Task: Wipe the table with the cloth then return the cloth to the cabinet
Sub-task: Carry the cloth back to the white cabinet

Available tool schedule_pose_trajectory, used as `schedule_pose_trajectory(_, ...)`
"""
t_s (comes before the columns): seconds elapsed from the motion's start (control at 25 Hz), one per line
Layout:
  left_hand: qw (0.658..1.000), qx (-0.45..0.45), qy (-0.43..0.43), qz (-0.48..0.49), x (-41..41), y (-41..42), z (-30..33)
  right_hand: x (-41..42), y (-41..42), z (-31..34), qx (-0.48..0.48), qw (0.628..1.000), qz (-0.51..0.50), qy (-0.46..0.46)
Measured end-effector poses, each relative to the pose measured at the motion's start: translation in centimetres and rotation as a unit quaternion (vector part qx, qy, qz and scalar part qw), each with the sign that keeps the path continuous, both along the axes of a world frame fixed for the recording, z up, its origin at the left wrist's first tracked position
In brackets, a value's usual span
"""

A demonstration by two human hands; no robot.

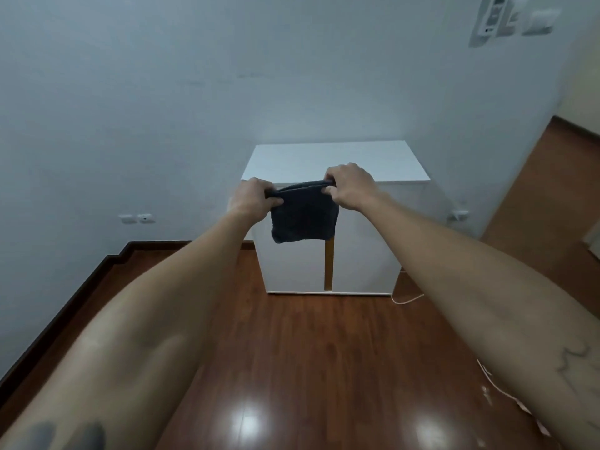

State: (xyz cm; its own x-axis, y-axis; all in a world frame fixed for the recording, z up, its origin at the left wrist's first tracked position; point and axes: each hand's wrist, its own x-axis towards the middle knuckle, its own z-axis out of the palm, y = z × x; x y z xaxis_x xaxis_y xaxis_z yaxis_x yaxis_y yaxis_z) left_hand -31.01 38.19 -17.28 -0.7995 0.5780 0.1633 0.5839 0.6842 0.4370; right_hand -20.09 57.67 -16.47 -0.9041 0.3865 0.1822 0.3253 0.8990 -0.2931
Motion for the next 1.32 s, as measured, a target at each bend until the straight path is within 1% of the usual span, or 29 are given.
schedule_pose_trajectory(0.2,1.0,0.01,0.005,0.028,-9.5,5.0,-1.3,-9.3,5.0,-1.1,-0.003,1.0,0.01,0.004)
schedule_pose_trajectory(0.28,1.0,0.008,0.001,0.023,-12.7,6.5,-2.1,-12.3,6.5,-2.1,-0.007,1.0,0.007,0.004)
schedule_pose_trajectory(0.4,1.0,0.013,-0.01,0.021,-20.0,8.9,-3.6,-19.4,9.0,-3.7,-0.012,1.0,0.003,0.004)
schedule_pose_trajectory(0.6,0.999,-0.02,-0.042,-0.004,-32.7,11.9,-6.6,-30.9,11.4,-6.8,-0.032,0.999,-0.023,-0.032)
schedule_pose_trajectory(0.8,0.995,-0.056,-0.072,-0.03,-43.3,14.0,-9.5,-40.3,13.1,-9.9,-0.058,0.996,-0.038,-0.064)
schedule_pose_trajectory(1.08,0.987,-0.107,-0.106,-0.061,-52.9,18.3,-14.3,-49.8,17.6,-14.5,-0.093,0.987,-0.044,-0.126)
schedule_pose_trajectory(1.32,0.983,-0.143,-0.109,-0.041,-59.7,23.5,-17.4,-58.0,23.1,-18.6,-0.112,0.982,-0.048,-0.142)
